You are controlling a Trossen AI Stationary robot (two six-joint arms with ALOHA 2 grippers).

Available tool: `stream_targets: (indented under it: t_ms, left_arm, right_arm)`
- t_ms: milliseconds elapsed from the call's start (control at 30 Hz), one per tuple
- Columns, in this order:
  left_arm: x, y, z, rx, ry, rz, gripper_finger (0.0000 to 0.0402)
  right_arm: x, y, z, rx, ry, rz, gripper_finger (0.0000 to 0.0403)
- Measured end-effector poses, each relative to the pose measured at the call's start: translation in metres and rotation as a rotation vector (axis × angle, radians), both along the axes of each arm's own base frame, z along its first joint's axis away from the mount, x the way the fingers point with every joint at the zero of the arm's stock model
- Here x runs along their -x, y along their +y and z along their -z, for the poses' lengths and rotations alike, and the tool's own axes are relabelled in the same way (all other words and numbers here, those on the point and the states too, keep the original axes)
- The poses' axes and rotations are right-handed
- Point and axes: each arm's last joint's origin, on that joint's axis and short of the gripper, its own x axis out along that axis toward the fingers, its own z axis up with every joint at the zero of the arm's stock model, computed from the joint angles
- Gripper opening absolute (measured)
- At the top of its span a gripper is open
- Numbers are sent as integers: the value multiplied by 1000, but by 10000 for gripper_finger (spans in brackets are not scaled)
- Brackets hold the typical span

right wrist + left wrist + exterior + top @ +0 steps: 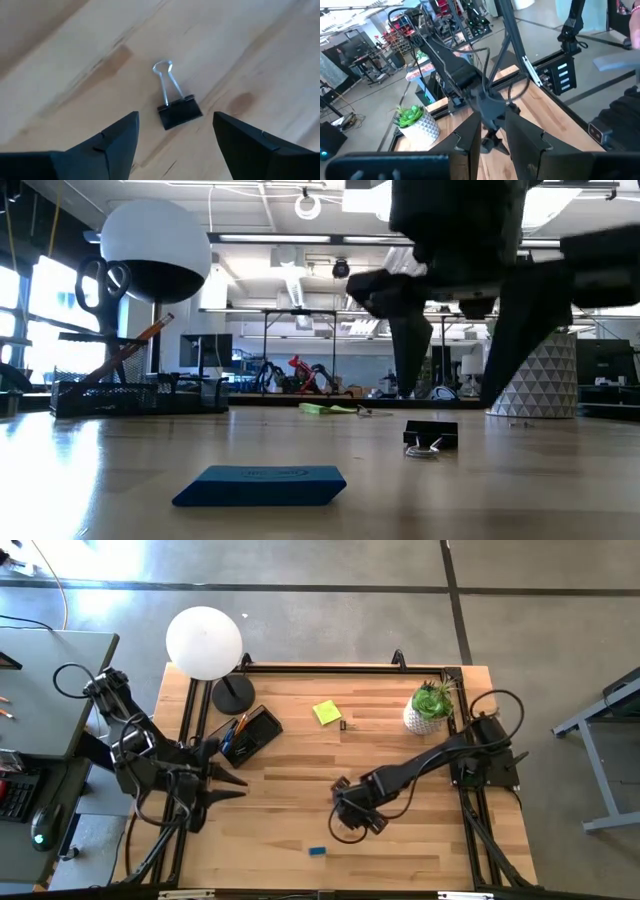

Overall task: Pick and place office supplies into organizer
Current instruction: Put the bottom black binder clip into the black mesh desk organizer

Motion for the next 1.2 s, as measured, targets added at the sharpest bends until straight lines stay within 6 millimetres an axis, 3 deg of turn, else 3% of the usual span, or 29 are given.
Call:
stream_targets:
  t_ms: [667,933,1200]
  left_arm:
    - [-10,-9,4,22,-6,-10,79]
    - [-10,-9,4,27,-6,-11,79]
    - [-10,-9,4,30,-6,-12,79]
  right_arm:
    - [-8,1,29,67,22,-126,252]
    - [-7,0,28,87,22,-118,250]
    - [-5,0,29,86,48,-116,180]
